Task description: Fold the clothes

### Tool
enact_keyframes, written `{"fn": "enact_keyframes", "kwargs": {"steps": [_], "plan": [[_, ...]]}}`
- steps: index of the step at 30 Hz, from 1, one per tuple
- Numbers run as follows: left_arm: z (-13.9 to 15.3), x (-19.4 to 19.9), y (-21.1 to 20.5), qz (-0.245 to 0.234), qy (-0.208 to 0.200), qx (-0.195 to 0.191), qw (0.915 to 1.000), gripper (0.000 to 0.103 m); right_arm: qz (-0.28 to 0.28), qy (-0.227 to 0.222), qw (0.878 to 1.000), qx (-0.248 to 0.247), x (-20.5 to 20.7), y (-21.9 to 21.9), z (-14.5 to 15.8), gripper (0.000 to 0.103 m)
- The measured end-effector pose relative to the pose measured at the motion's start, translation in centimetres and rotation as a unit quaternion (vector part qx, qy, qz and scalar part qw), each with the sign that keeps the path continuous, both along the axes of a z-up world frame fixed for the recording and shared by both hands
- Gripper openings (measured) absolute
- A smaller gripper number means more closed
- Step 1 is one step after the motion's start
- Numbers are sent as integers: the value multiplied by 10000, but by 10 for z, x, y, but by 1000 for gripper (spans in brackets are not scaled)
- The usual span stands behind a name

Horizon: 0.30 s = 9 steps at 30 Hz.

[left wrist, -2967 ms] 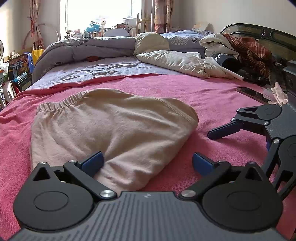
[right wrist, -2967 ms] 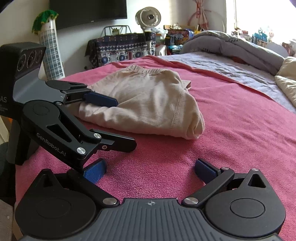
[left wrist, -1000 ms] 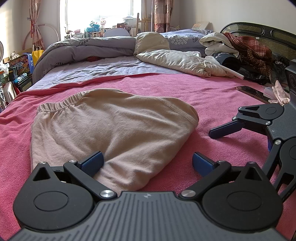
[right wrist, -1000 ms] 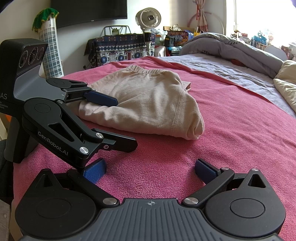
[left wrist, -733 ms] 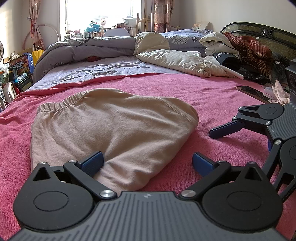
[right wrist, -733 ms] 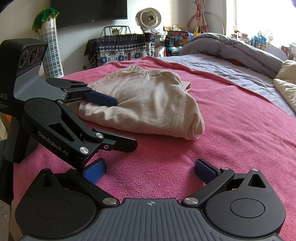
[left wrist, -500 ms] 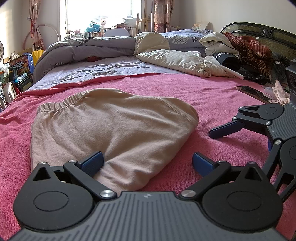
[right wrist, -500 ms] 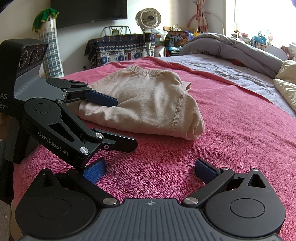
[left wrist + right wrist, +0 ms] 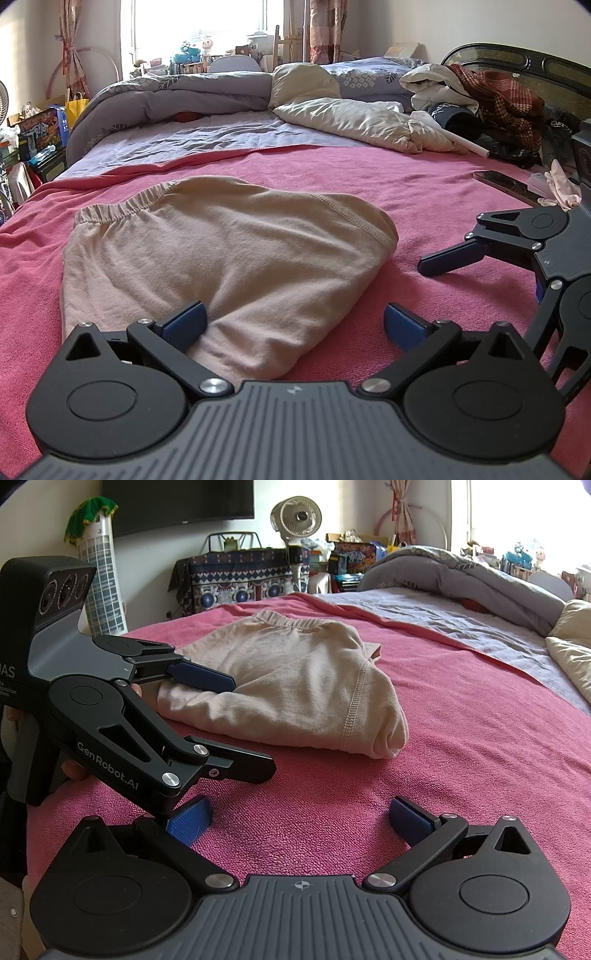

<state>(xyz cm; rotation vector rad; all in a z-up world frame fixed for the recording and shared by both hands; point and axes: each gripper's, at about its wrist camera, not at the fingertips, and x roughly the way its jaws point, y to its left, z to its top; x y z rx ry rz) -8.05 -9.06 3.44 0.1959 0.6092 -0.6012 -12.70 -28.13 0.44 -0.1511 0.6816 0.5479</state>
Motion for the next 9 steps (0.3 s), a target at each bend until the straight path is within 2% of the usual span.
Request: {"fn": "enact_keyframes", "kwargs": {"steps": [9], "plan": [[0,-14,3,2,-35,-5,10000,103,-3,9,10000,12,-1,0,0,103]]}}
